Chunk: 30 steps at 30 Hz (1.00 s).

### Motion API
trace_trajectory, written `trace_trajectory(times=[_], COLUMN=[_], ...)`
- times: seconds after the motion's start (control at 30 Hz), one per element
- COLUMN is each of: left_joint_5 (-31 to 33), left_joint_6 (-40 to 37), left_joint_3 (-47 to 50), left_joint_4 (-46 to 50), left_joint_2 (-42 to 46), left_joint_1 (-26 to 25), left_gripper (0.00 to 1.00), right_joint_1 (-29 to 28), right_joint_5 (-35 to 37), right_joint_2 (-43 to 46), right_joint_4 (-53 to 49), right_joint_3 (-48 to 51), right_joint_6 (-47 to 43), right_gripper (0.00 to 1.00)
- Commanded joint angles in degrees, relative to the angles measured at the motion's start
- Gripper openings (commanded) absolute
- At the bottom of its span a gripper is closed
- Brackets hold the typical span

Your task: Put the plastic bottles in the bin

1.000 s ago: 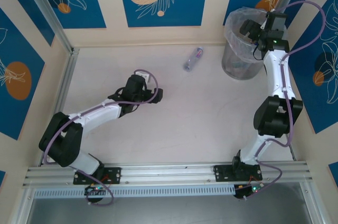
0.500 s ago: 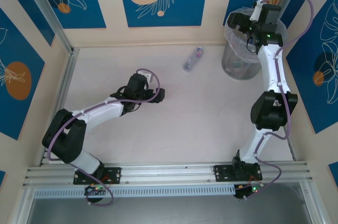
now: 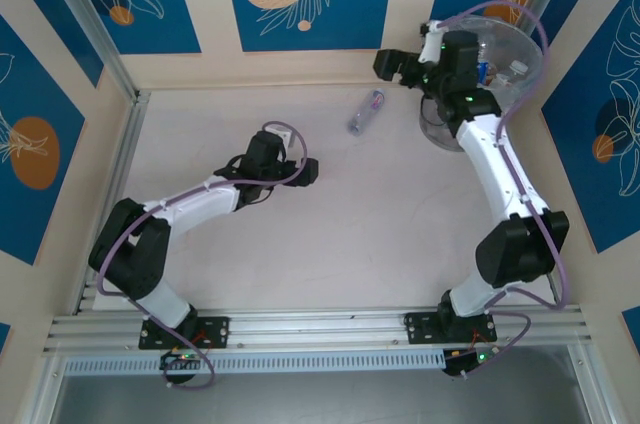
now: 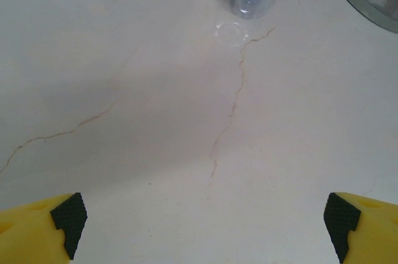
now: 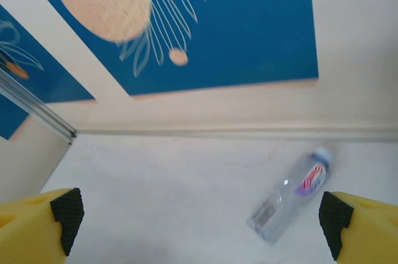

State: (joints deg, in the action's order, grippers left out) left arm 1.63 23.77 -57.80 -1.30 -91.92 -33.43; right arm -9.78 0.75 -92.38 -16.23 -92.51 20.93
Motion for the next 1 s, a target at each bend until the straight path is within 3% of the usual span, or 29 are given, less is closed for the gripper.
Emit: trace_trajectory(times=[0.0,0.17,0.33,0.53,0.73,0.97], left_joint_5=[3.8,6.8,10.6,12.2,12.5,12.6], left_joint_6=[2.1,3.3,5.3,6.0,6.3,6.6], left_joint_3=[0.7,5.3,8.6,10.0,10.1,10.6], left_joint_4=[-1.5,-3.5,-3.8,-3.5,-3.4,-3.5], left_joint_2=[2.5,6.4,9.2,10.3,10.1,9.7], left_joint_1=[0.6,1.0,1.6,2.2,2.6,3.0], left_gripper=[0.99,0.99,0.99,0.99,0.99,0.99], right_joint_1=[-1.8,-4.2,-4.4,-4.6,-5.3,-5.3], right_joint_5=[7.7,14.3,16.3,16.8,22.8,21.9], right_joint_2=[-4.1,-9.9,-17.3,-29.0,-38.8,-48.0], right_joint_4=[1.7,3.3,1.7,-7.1,-14.3,-22.5], right_joint_3=[1.4,1.1,-2.8,-14.2,-24.5,-36.3], right_joint_6=[4.9,7.8,10.0,10.7,13.3,14.4], right_gripper=[1.00,0.99,1.00,1.00,1.00,1.00])
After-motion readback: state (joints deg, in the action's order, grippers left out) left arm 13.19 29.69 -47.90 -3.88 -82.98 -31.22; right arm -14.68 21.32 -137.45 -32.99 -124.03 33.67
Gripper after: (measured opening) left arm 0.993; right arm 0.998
